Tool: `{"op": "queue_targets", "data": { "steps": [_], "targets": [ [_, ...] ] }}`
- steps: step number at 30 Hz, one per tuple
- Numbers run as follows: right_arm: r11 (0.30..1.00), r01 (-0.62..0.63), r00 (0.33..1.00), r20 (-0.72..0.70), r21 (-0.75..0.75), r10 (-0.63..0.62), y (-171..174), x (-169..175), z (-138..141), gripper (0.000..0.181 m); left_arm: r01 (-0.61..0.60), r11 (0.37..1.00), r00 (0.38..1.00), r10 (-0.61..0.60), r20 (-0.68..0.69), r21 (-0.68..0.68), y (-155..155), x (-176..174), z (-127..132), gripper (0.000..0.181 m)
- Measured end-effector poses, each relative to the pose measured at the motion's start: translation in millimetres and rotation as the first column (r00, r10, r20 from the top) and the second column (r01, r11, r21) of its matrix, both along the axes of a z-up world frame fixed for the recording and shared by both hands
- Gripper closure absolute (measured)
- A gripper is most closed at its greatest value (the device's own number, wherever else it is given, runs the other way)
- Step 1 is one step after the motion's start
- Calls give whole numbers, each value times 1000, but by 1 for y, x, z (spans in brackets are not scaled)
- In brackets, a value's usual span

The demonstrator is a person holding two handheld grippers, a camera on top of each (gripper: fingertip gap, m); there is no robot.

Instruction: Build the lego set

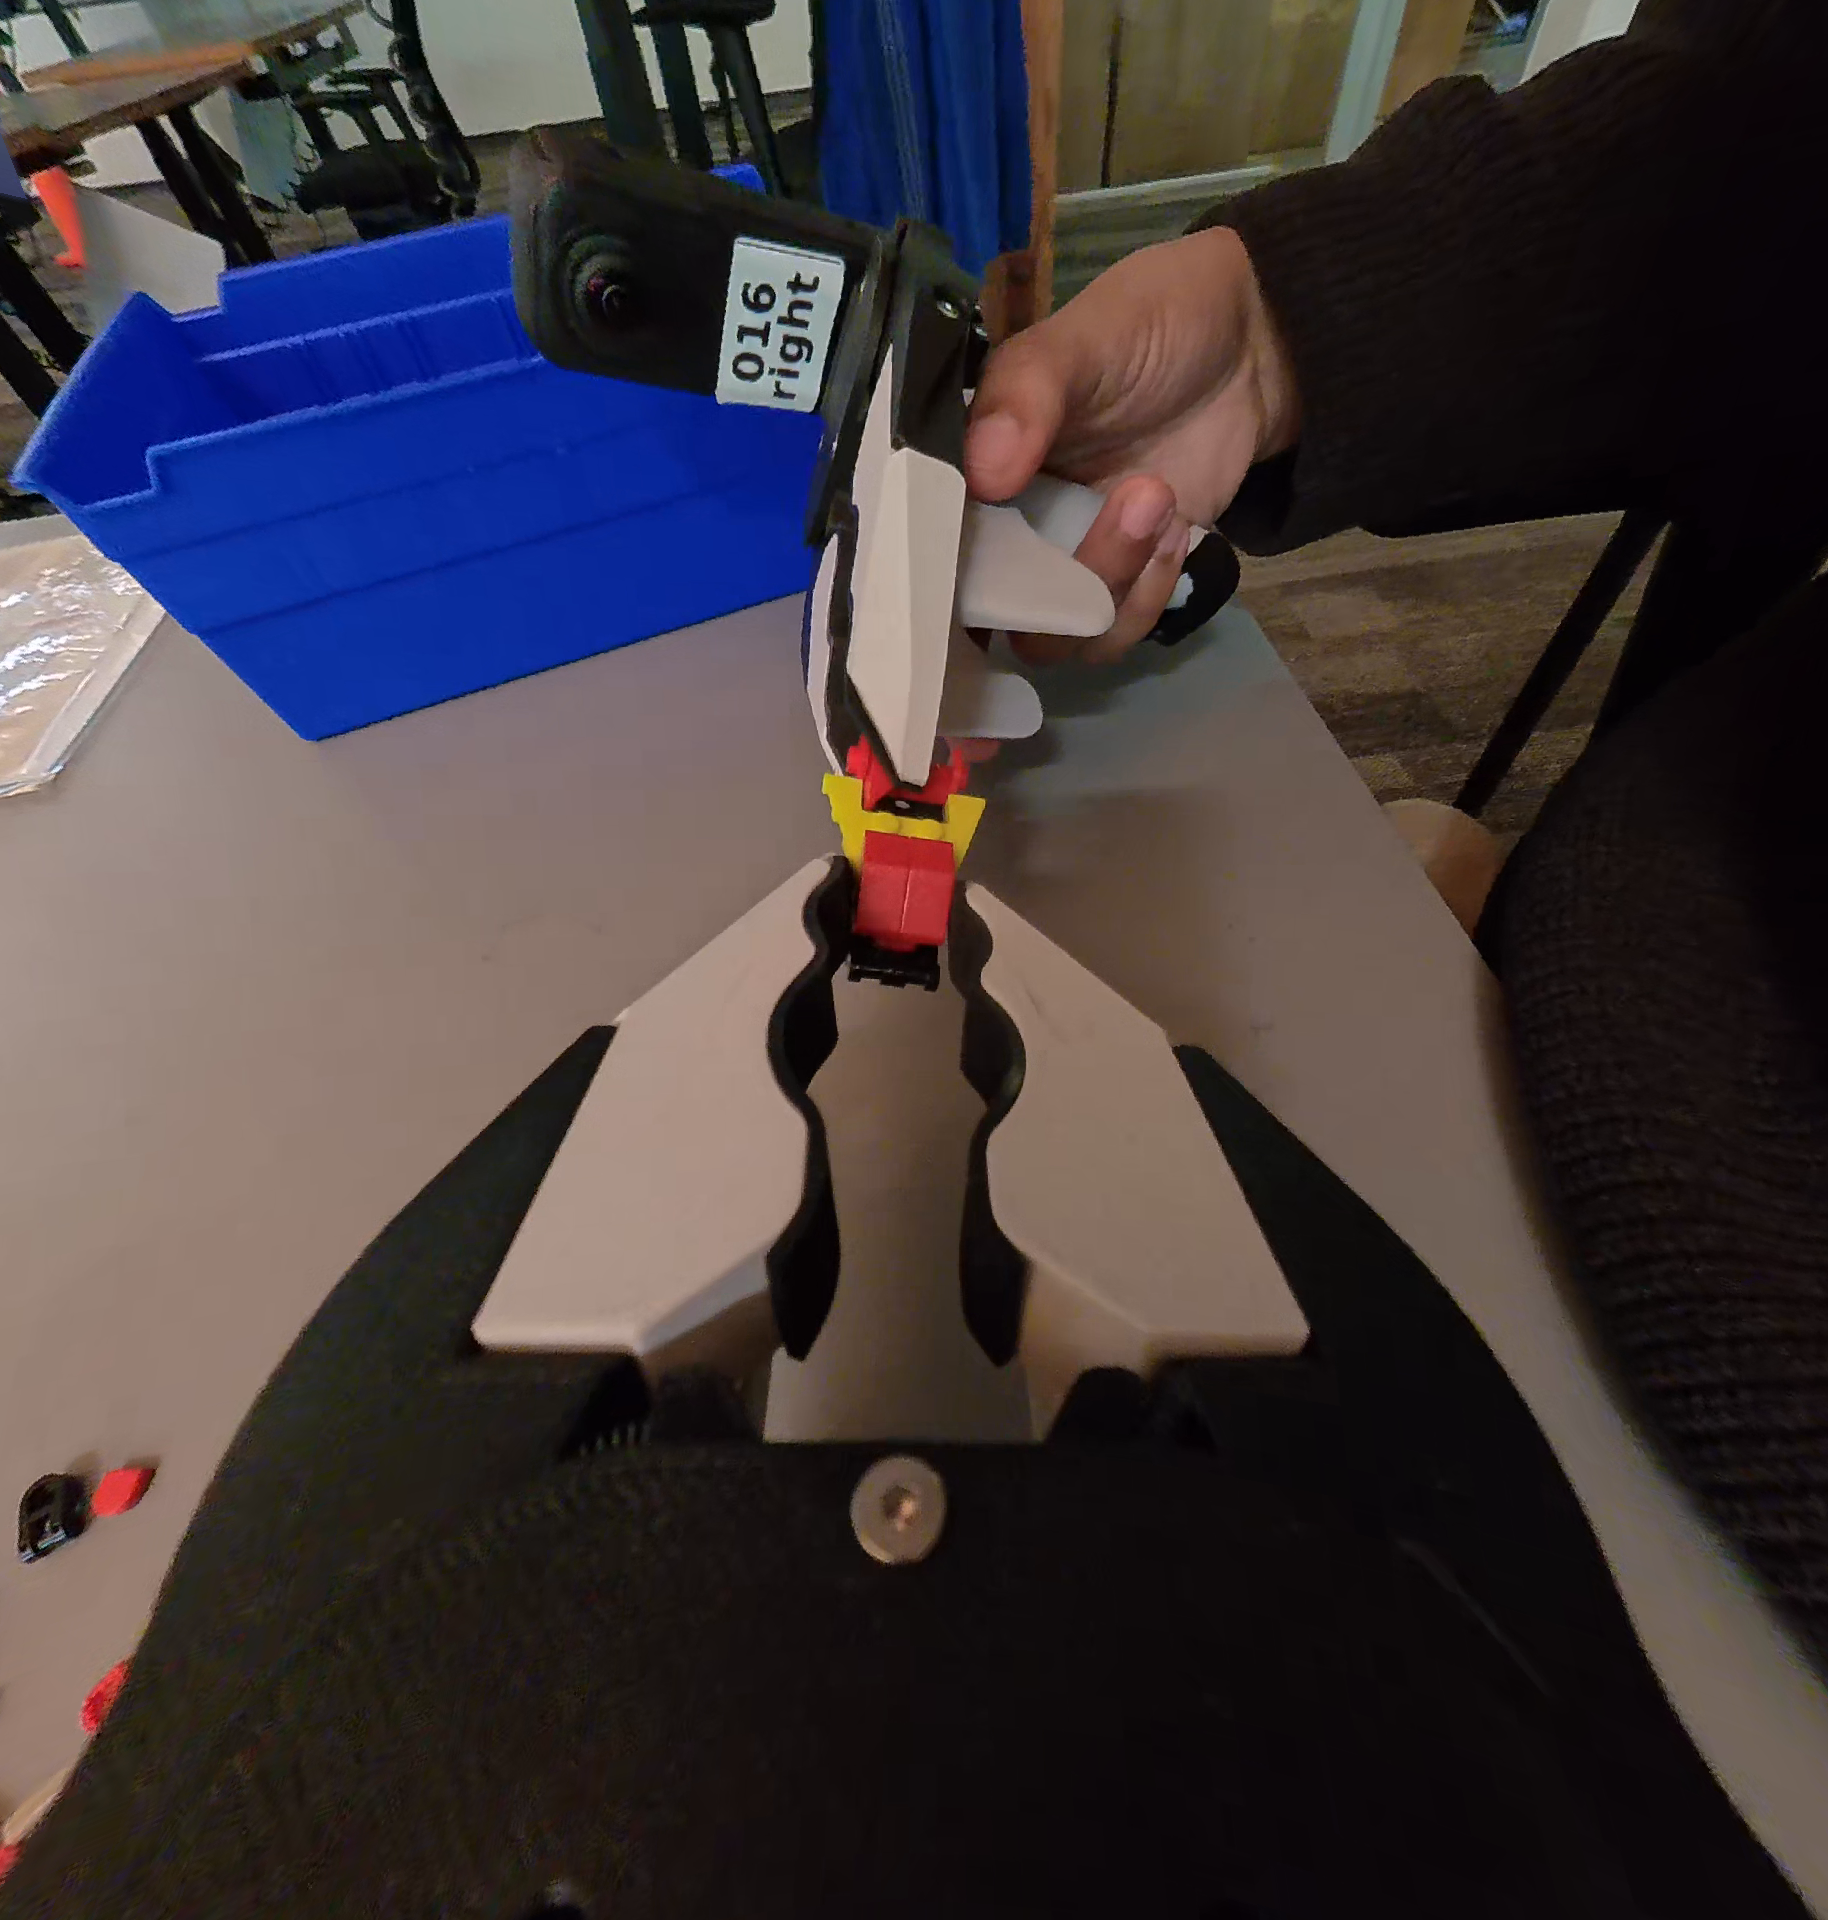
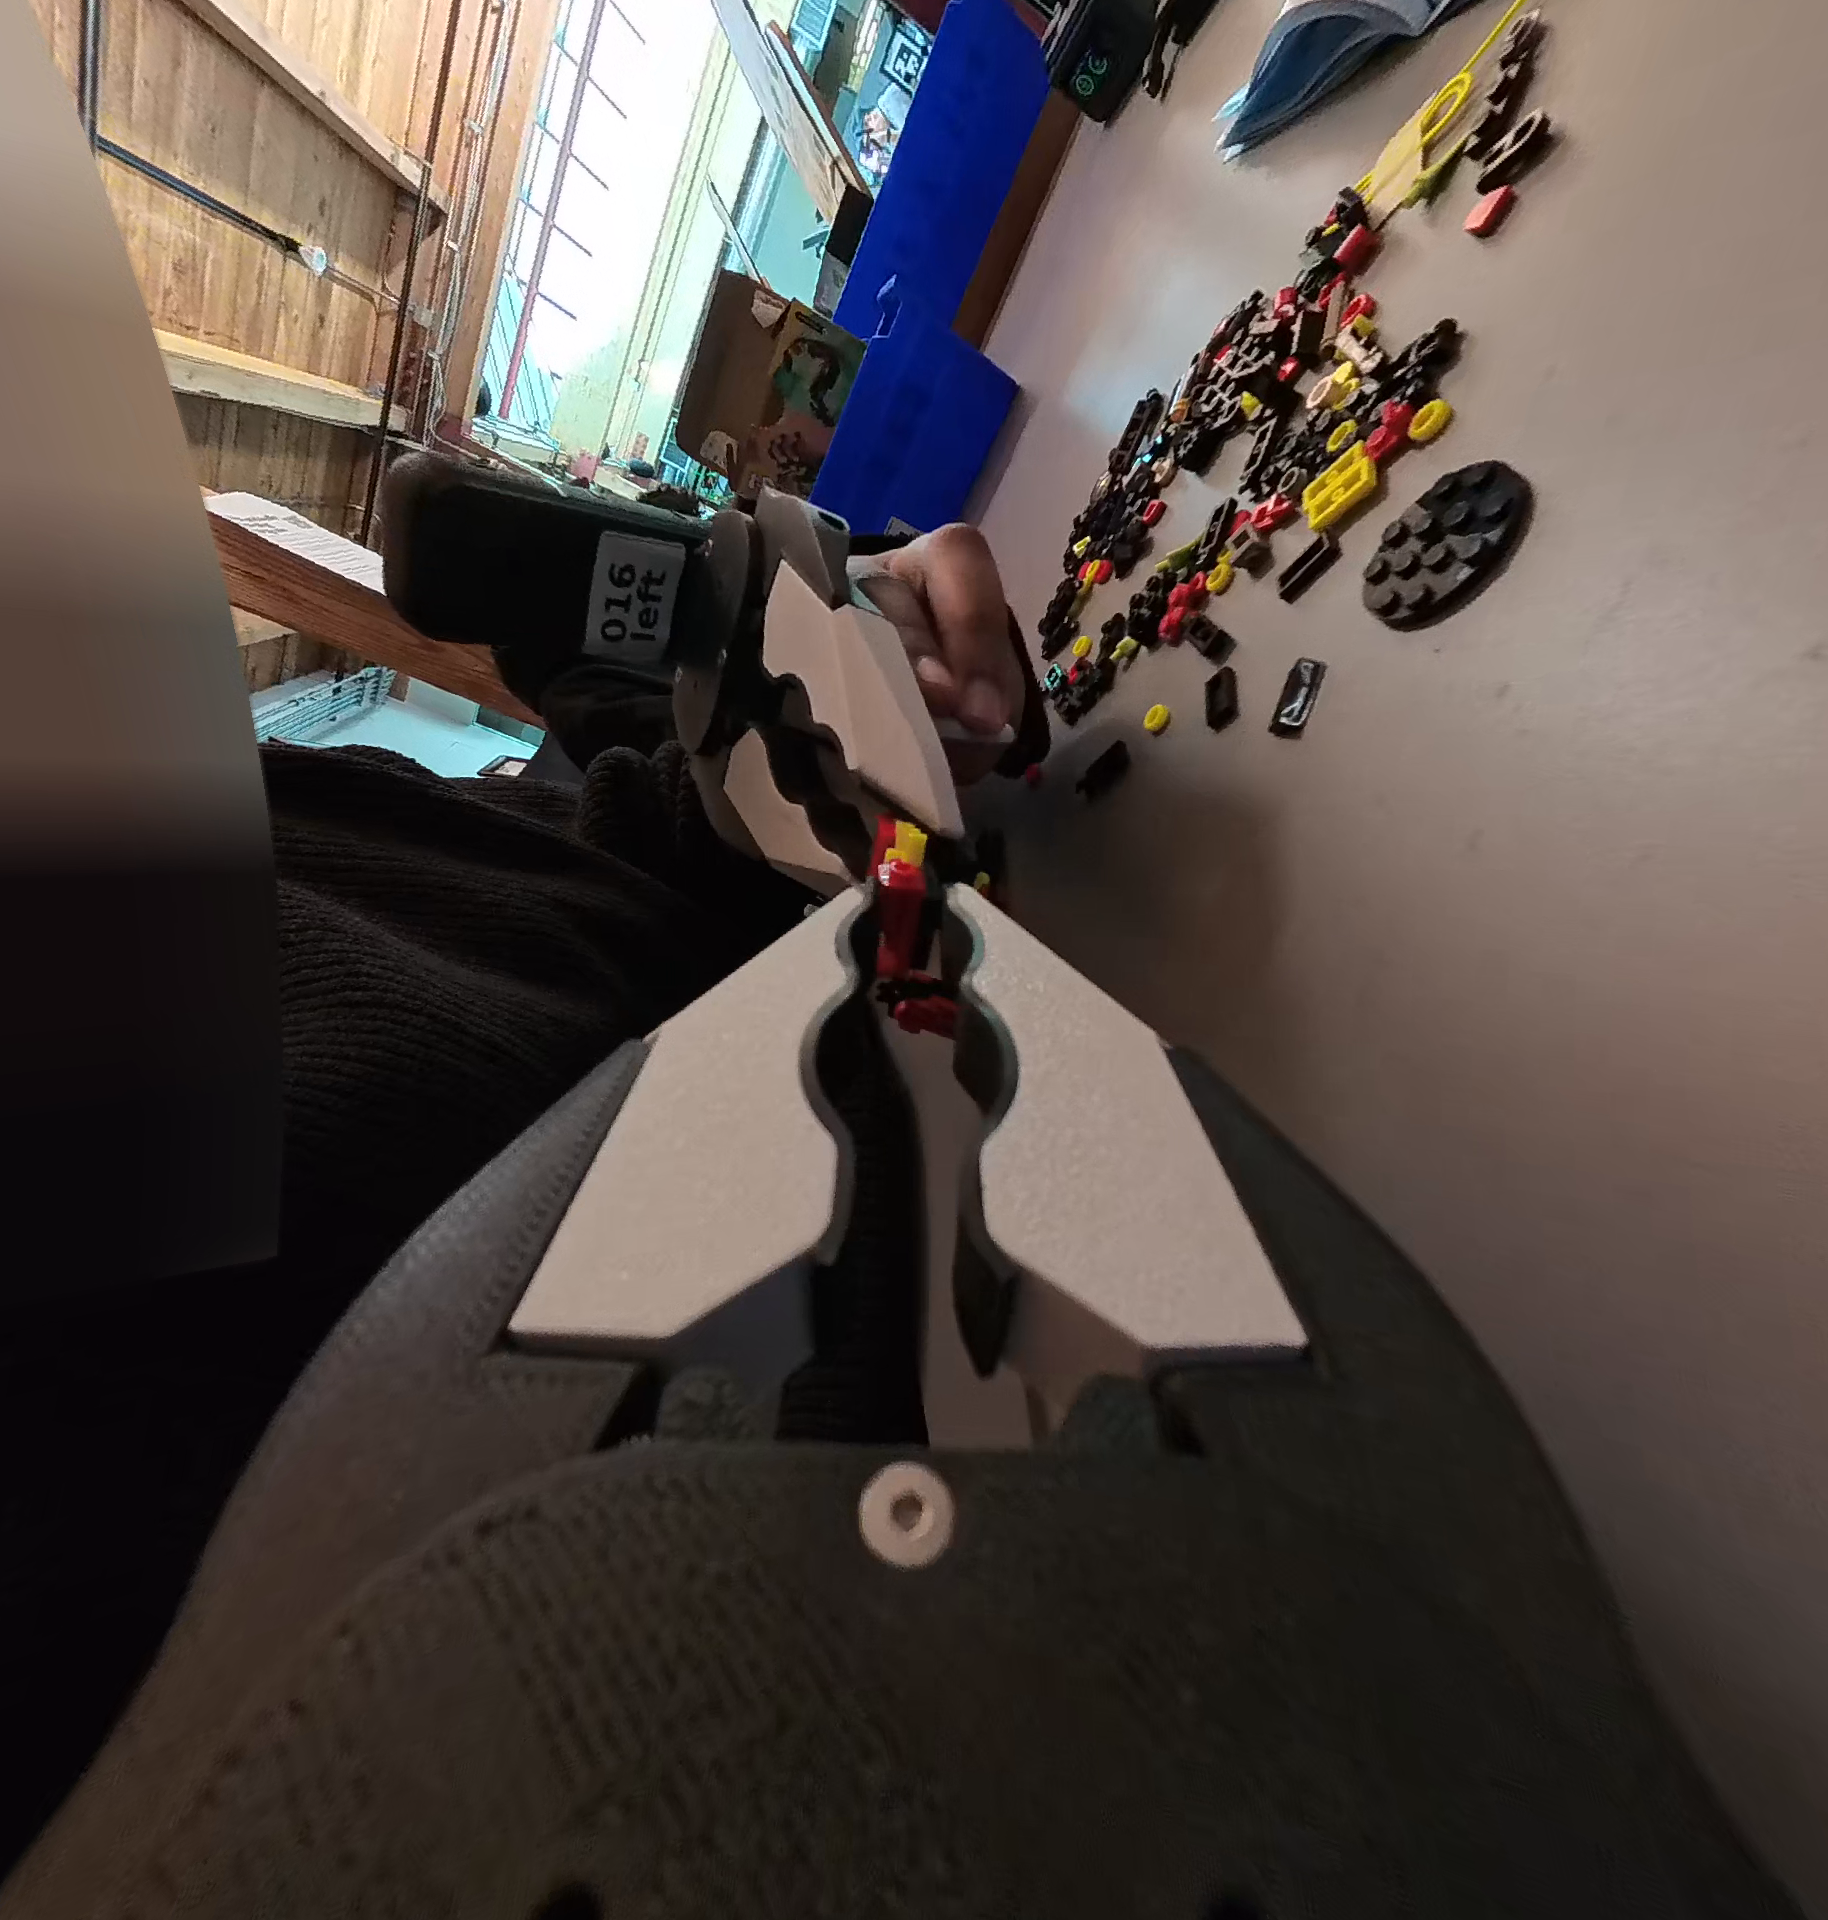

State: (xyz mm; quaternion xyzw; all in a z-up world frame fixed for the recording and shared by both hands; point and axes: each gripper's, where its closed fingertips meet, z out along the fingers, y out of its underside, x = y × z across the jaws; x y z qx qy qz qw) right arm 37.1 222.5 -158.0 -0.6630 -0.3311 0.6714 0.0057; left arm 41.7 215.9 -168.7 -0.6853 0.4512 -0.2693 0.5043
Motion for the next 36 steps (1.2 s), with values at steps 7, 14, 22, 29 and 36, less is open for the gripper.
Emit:
{"op": "queue_targets", "data": {
  "steps": [7,14,22,29,36],
  "targets": [
    [999,18,1000,-4,26,-18,1,-2,3,172,-9,1000,1000,9,6,27,1,-2,3,166],
    [994,79,996,-48,71,-75,7,-6,13,172,-53,997,997,50,50,56,7,-5,12,166],
    [990,132,987,-95,43,-127,16,-4,23,162,-93,994,992,88,87,61,12,-7,20,166],
    [989,145,982,-123,7,-143,17,-4,29,172,-119,987,990,110,87,106,14,-7,25,166],
    [987,155,977,-144,-42,-159,18,-4,31,173,-152,969,988,147,42,197,16,-7,26,166]
  ]
}}
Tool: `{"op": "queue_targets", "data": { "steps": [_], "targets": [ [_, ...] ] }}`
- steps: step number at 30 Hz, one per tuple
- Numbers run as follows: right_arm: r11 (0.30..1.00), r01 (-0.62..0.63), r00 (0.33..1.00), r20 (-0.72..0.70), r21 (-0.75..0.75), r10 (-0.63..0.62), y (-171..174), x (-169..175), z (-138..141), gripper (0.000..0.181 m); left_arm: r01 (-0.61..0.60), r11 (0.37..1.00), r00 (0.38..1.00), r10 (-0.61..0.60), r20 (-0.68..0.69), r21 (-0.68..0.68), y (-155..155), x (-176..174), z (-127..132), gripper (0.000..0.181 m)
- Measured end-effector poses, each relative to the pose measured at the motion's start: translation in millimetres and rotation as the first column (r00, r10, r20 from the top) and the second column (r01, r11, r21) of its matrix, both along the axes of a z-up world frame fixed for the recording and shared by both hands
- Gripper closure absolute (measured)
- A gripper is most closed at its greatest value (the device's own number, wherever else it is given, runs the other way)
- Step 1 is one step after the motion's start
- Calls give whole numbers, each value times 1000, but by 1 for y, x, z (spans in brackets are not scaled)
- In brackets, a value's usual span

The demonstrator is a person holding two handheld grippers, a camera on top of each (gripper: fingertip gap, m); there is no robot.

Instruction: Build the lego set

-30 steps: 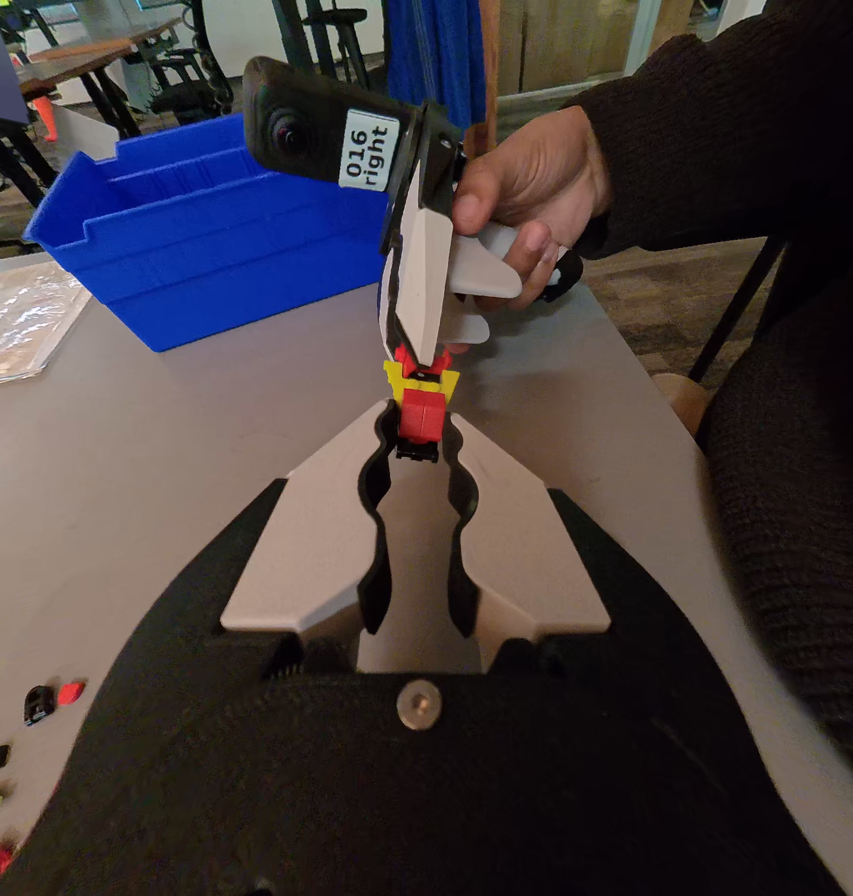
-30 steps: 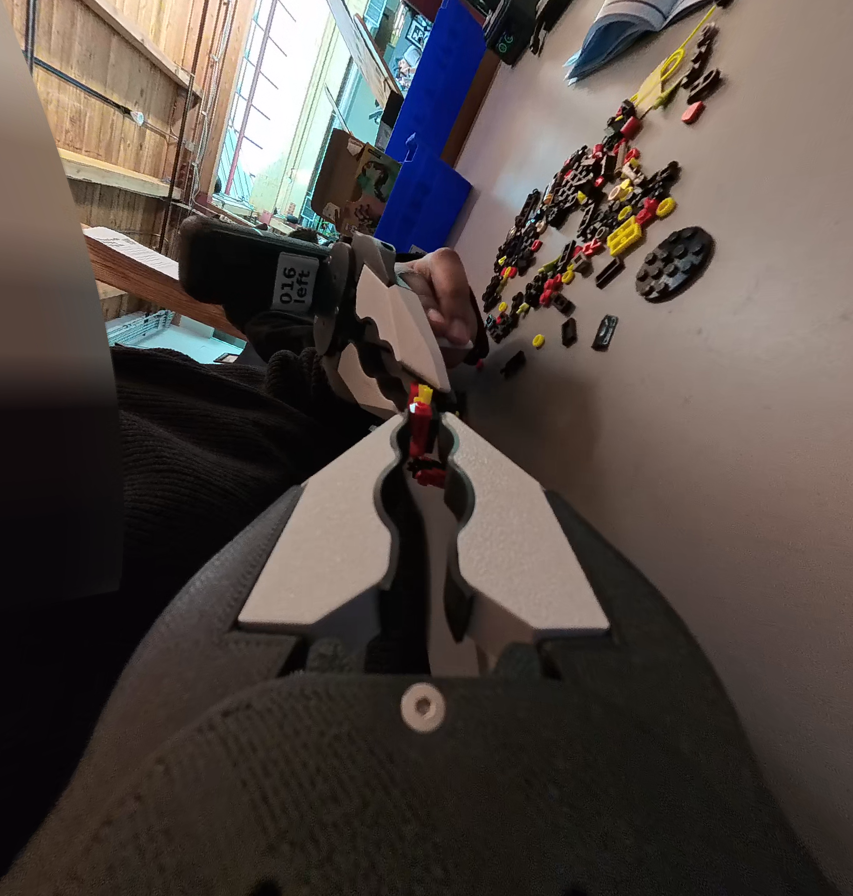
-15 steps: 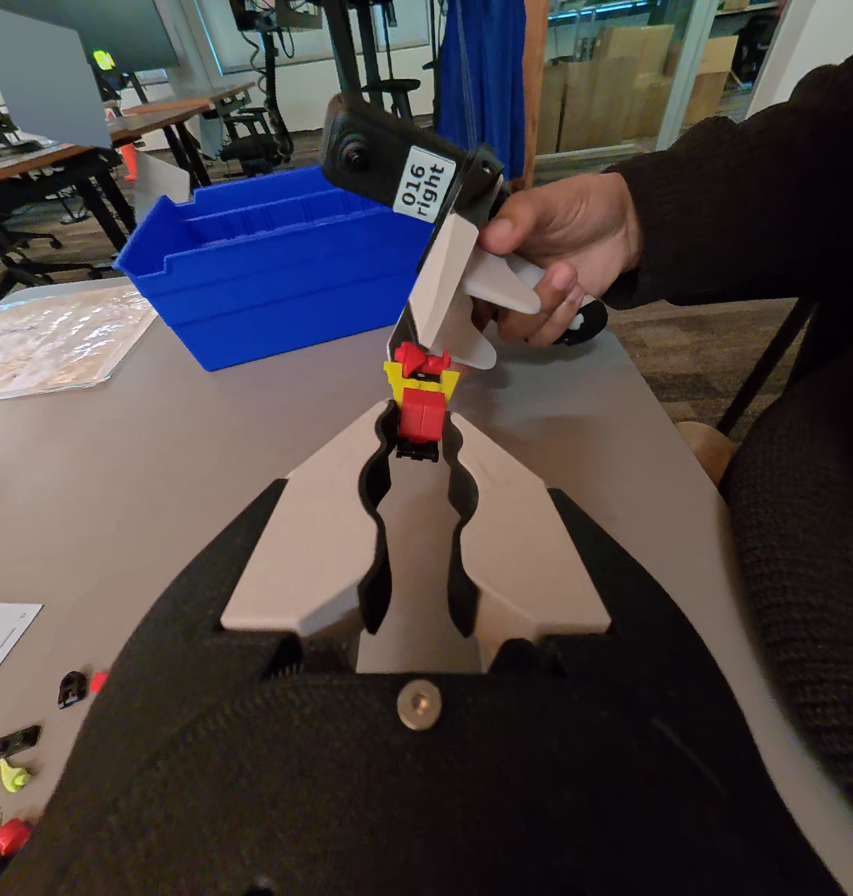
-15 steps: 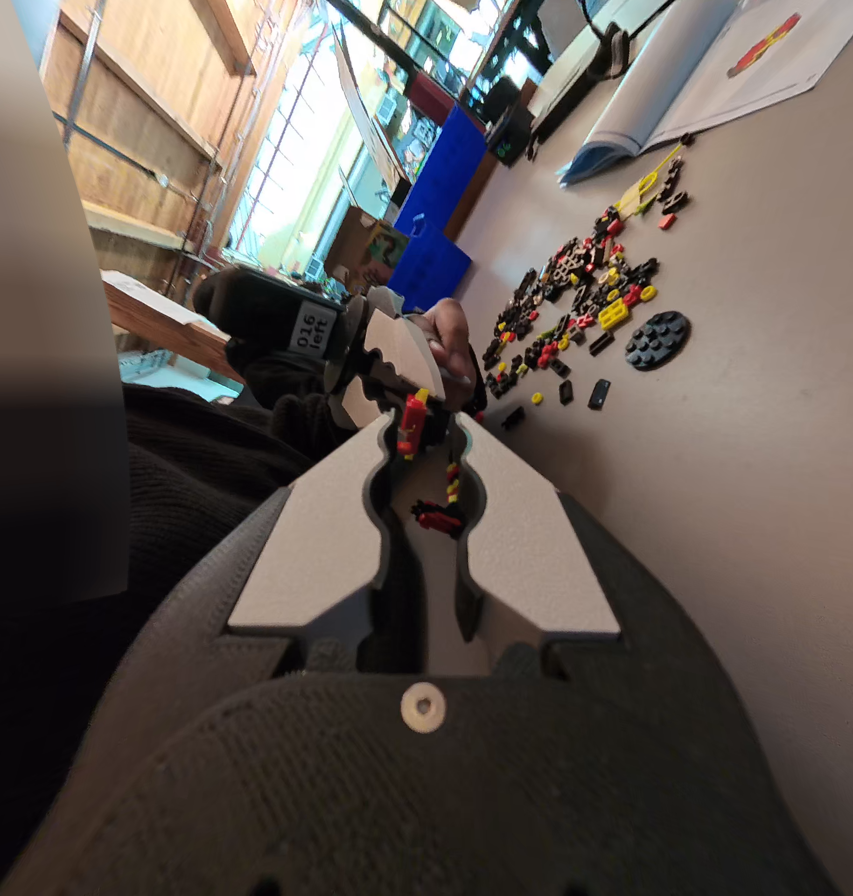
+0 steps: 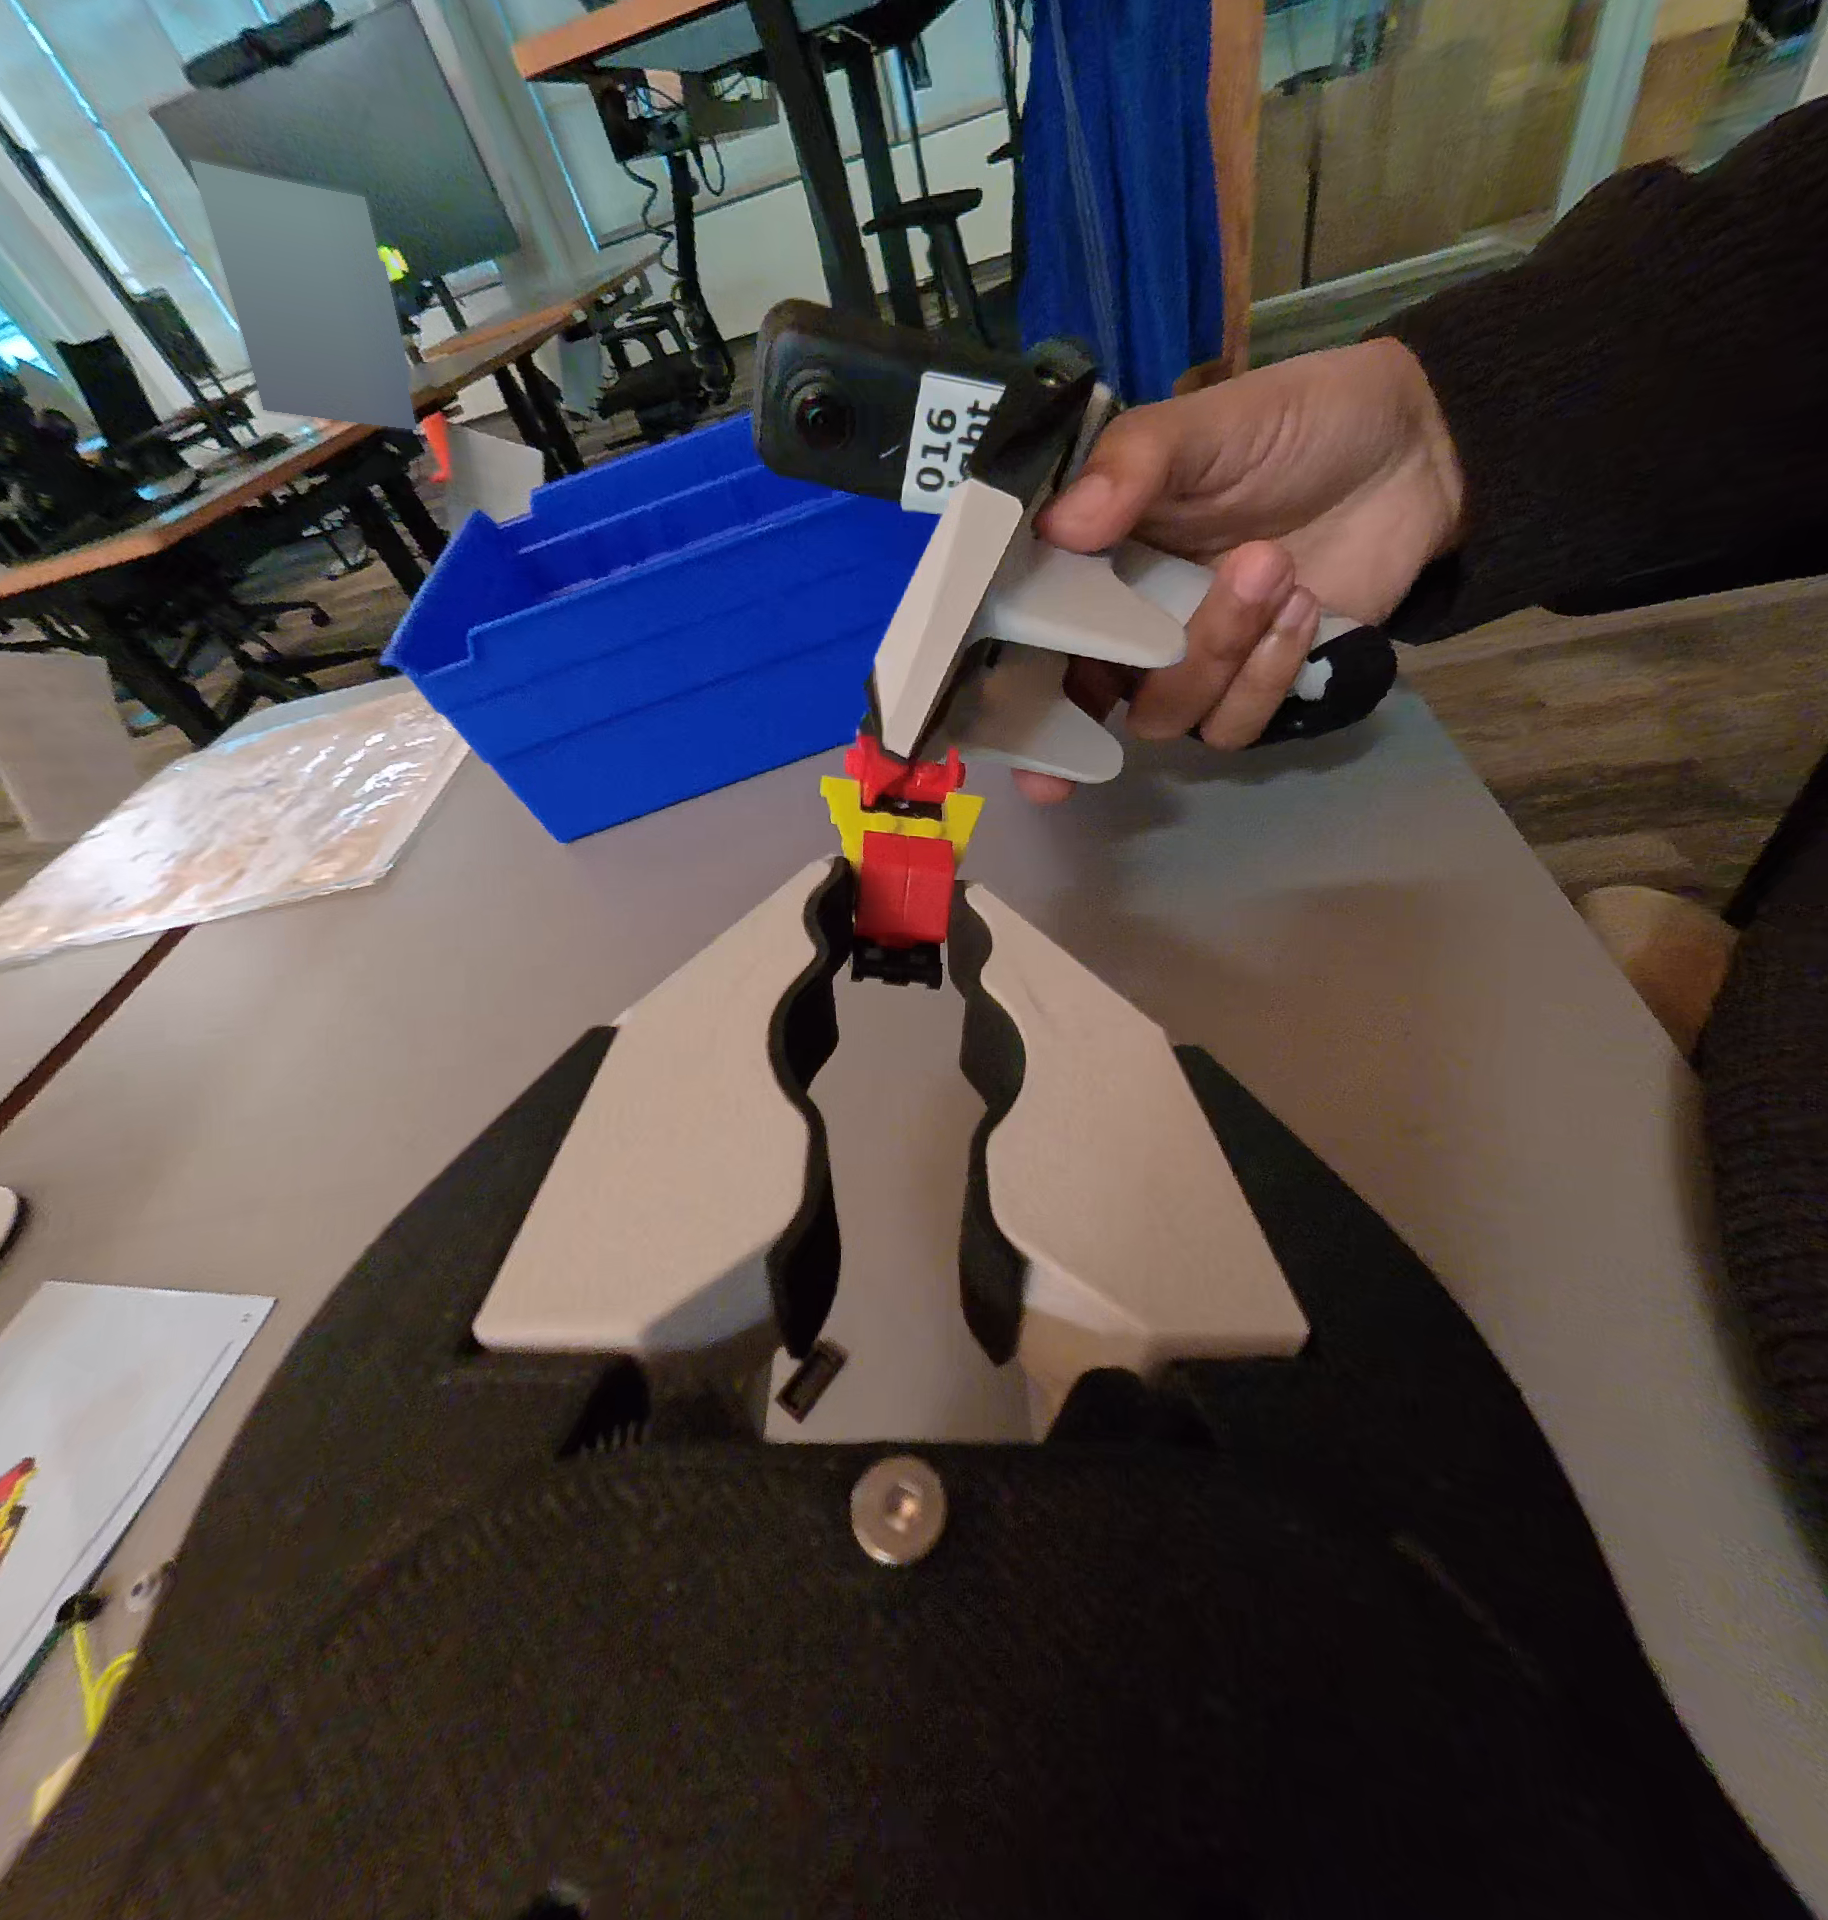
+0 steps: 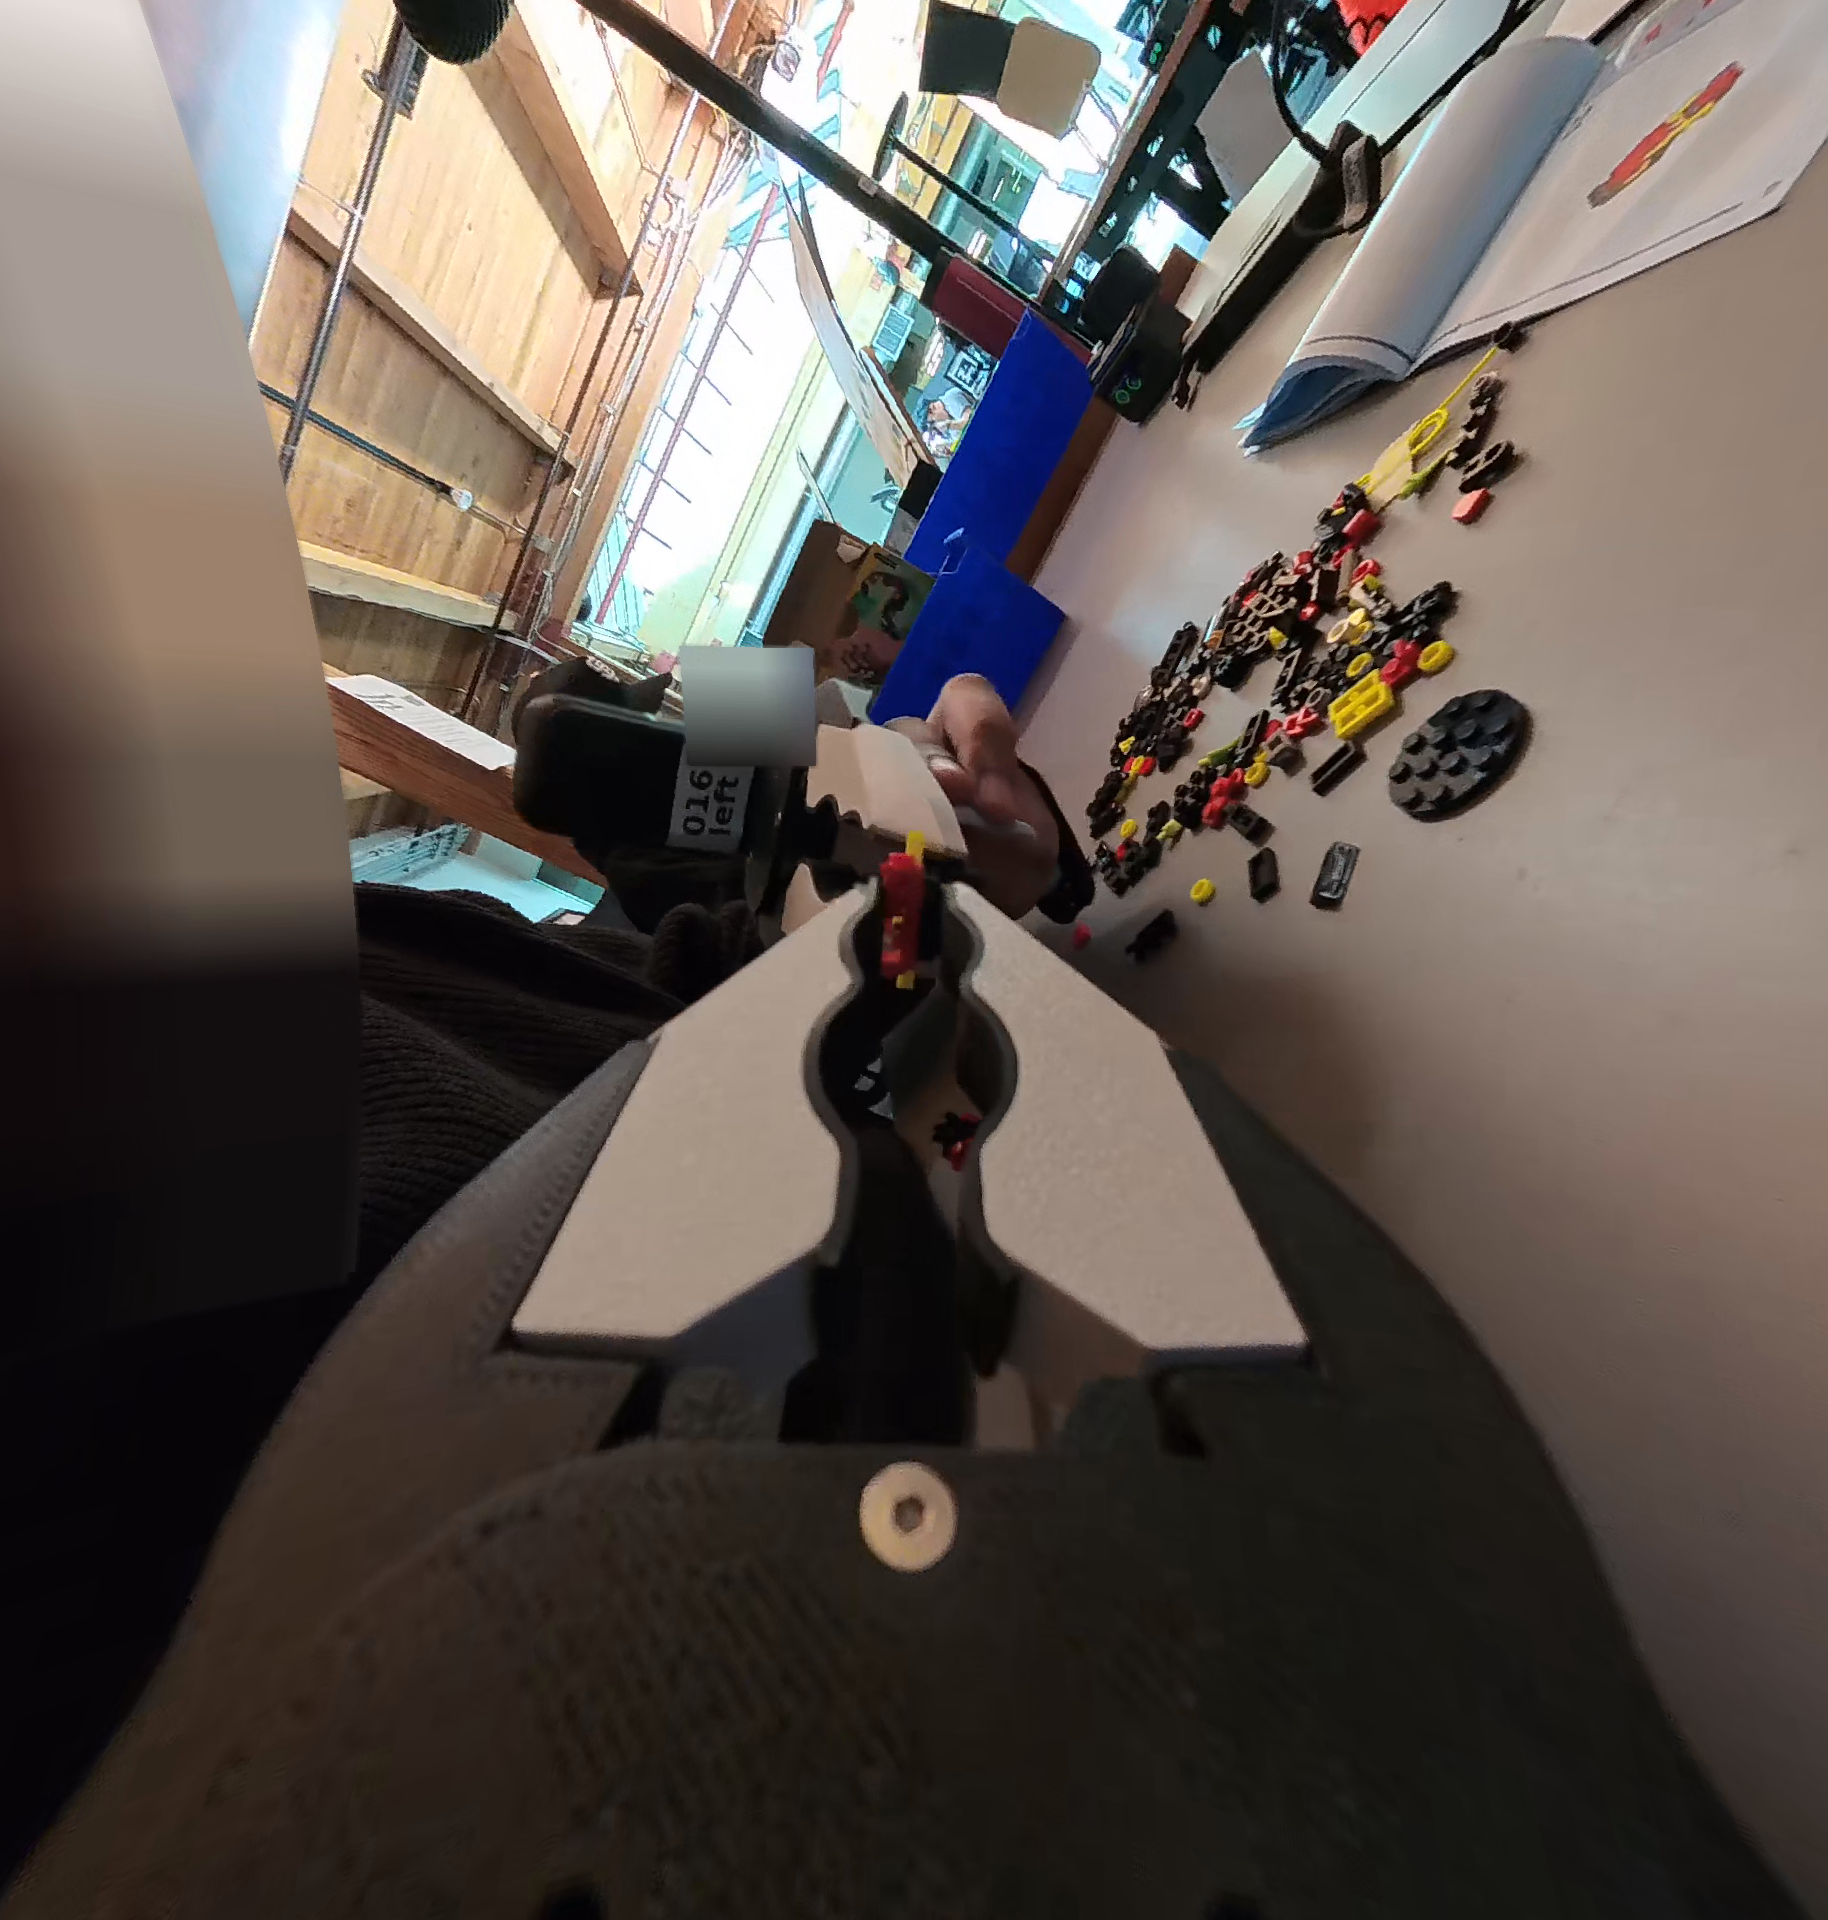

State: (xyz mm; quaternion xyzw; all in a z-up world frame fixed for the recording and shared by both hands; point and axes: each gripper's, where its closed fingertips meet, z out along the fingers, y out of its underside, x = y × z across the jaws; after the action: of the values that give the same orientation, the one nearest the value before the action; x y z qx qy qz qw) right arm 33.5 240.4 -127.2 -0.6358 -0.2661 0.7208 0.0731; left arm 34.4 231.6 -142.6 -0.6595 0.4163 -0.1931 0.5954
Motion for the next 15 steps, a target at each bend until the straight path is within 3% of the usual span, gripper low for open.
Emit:
{"op": "queue_targets", "data": {
  "steps": [15],
  "targets": [
    [999,16,1000,3,37,-16,0,1,1,173,-32,998,998,35,-58,61,1,2,1,166]
  ]
}}
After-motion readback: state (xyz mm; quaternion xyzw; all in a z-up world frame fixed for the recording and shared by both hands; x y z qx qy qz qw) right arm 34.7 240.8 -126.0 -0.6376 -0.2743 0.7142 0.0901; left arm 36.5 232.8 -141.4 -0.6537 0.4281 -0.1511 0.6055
